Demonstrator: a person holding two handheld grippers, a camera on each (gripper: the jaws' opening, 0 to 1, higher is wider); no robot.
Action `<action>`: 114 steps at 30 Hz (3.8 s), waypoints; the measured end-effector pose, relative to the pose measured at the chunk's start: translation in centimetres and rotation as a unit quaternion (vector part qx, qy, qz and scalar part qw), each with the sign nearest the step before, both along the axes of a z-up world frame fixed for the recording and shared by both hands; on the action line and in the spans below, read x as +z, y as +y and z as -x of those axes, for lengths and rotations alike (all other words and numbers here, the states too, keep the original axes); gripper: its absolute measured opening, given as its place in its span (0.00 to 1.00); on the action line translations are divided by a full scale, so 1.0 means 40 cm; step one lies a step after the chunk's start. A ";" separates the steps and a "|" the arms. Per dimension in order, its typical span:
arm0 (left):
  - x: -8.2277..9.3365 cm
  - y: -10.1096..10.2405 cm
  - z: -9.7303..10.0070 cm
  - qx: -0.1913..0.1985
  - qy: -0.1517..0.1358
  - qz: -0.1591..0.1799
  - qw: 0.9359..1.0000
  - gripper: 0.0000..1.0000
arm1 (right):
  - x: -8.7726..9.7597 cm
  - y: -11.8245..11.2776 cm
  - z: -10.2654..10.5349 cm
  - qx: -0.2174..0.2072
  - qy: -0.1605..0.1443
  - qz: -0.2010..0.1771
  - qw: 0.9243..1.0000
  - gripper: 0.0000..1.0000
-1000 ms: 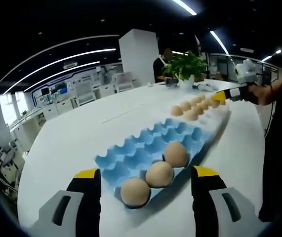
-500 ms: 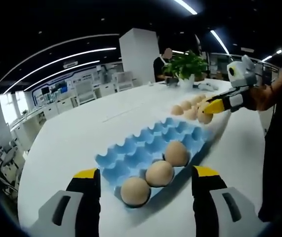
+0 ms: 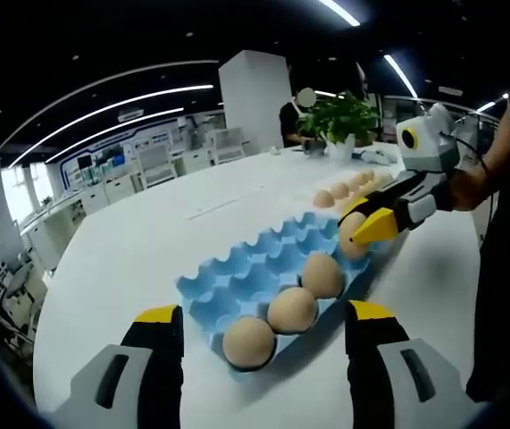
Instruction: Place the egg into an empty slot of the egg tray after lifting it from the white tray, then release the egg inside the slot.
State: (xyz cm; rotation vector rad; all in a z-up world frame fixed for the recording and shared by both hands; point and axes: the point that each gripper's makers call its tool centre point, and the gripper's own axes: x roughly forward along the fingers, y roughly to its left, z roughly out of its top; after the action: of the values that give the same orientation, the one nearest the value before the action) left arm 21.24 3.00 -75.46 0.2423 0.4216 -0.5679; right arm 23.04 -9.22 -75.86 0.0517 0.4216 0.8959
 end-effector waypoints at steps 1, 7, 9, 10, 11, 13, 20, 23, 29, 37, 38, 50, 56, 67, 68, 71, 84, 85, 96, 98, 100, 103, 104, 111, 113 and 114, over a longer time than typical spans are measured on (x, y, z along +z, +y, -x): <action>0.001 -0.002 0.000 -0.001 0.000 -0.001 1.000 0.74 | -0.007 0.005 0.000 0.004 -0.005 0.008 1.000 0.24; 0.006 0.003 -0.006 0.001 -0.005 -0.001 1.000 0.74 | -0.026 0.012 -0.003 0.016 -0.007 0.021 1.000 0.24; 0.006 0.006 -0.007 0.002 -0.007 -0.003 1.000 0.75 | -0.037 0.015 0.000 0.026 -0.003 0.032 0.999 0.25; 0.007 0.008 -0.007 0.003 -0.006 -0.003 1.000 0.74 | -0.037 0.017 -0.001 0.027 -0.014 0.035 0.999 0.25; 0.007 0.009 -0.007 0.004 -0.005 -0.002 1.000 0.74 | -0.040 0.022 -0.001 0.035 -0.018 0.038 0.999 0.25; 0.009 0.010 -0.008 0.004 -0.005 -0.001 1.000 0.74 | -0.042 0.026 -0.003 0.038 -0.022 0.044 0.998 0.25; 0.008 0.013 -0.007 0.005 -0.010 -0.010 1.000 0.74 | -0.041 0.027 -0.002 0.050 -0.033 0.047 0.997 0.25; 0.010 0.010 -0.009 0.003 -0.010 -0.007 1.000 0.73 | -0.044 0.030 0.001 0.063 -0.051 0.061 0.995 0.26; 0.013 0.004 -0.010 -0.003 -0.013 -0.003 1.000 0.73 | -0.044 0.033 0.000 0.068 -0.062 0.070 0.993 0.26; 0.022 -0.019 -0.012 -0.029 -0.017 0.002 0.999 0.73 | -0.039 0.029 0.009 0.052 -0.066 0.047 0.995 0.34; 0.020 -0.019 -0.015 -0.029 -0.015 -0.001 0.999 0.73 | -0.039 0.028 0.012 0.051 -0.069 0.047 0.995 0.36; 0.033 -0.031 -0.011 -0.007 -0.003 -0.006 1.000 0.72 | -0.005 -0.068 0.021 0.004 -0.043 0.009 0.999 0.33; 0.032 -0.039 -0.001 -0.001 -0.001 0.002 1.000 0.73 | 0.040 -0.238 0.029 -0.075 -0.065 0.005 0.995 0.33; 0.036 -0.058 0.007 0.003 -0.009 -0.015 1.000 0.72 | 0.056 -0.730 0.001 -0.323 -0.092 0.083 0.938 0.33; 0.037 -0.061 0.008 0.003 -0.009 -0.014 1.000 0.72 | 0.050 -0.751 0.000 -0.330 -0.091 0.087 0.936 0.33; 0.037 -0.067 0.007 0.002 -0.011 -0.016 1.000 0.71 | 0.020 -0.797 -0.003 -0.342 -0.079 0.106 0.930 0.33; 0.032 -0.058 -0.004 0.020 0.001 -0.007 1.000 0.73 | -0.052 -0.815 -0.018 -0.336 -0.055 0.098 0.935 0.32; 0.029 -0.058 -0.004 0.025 0.006 0.001 1.000 0.74 | -0.052 -0.814 -0.019 -0.334 -0.056 0.100 0.936 0.32; 0.012 -0.062 -0.003 0.045 0.036 0.030 0.998 0.87 | -0.040 -0.824 -0.017 -0.328 -0.048 0.115 0.937 0.24; 0.013 -0.063 -0.004 0.045 0.035 0.030 0.998 0.87 | -0.042 -0.827 -0.018 -0.329 -0.045 0.114 0.936 0.24; 0.012 -0.062 -0.004 0.046 0.035 0.029 0.998 0.86 | -0.037 -0.825 -0.015 -0.328 -0.046 0.116 0.936 0.24; 0.010 -0.062 -0.003 0.046 0.037 0.032 0.998 0.85 | -0.028 -0.824 -0.015 -0.330 -0.050 0.116 0.935 0.24; 0.010 -0.060 -0.003 0.046 0.037 0.032 0.998 0.85 | -0.021 -0.824 -0.015 -0.332 -0.052 0.113 0.935 0.24; 0.009 -0.049 -0.007 0.050 0.038 0.035 0.997 0.85 | 0.056 -0.757 -0.013 -0.317 -0.069 0.080 0.943 0.24; 0.009 -0.050 -0.008 0.048 0.038 0.035 0.998 0.85 | 0.069 -0.728 -0.018 -0.300 -0.075 0.070 0.949 0.24; 0.009 -0.050 -0.008 0.046 0.037 0.033 0.998 0.84 | 0.075 -0.713 -0.020 -0.292 -0.075 0.064 0.951 0.24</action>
State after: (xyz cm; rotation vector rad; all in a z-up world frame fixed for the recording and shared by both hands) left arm 21.58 0.99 -75.10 0.1380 0.4833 -0.5010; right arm 23.83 -37.73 -72.88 -0.0122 0.2950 0.2832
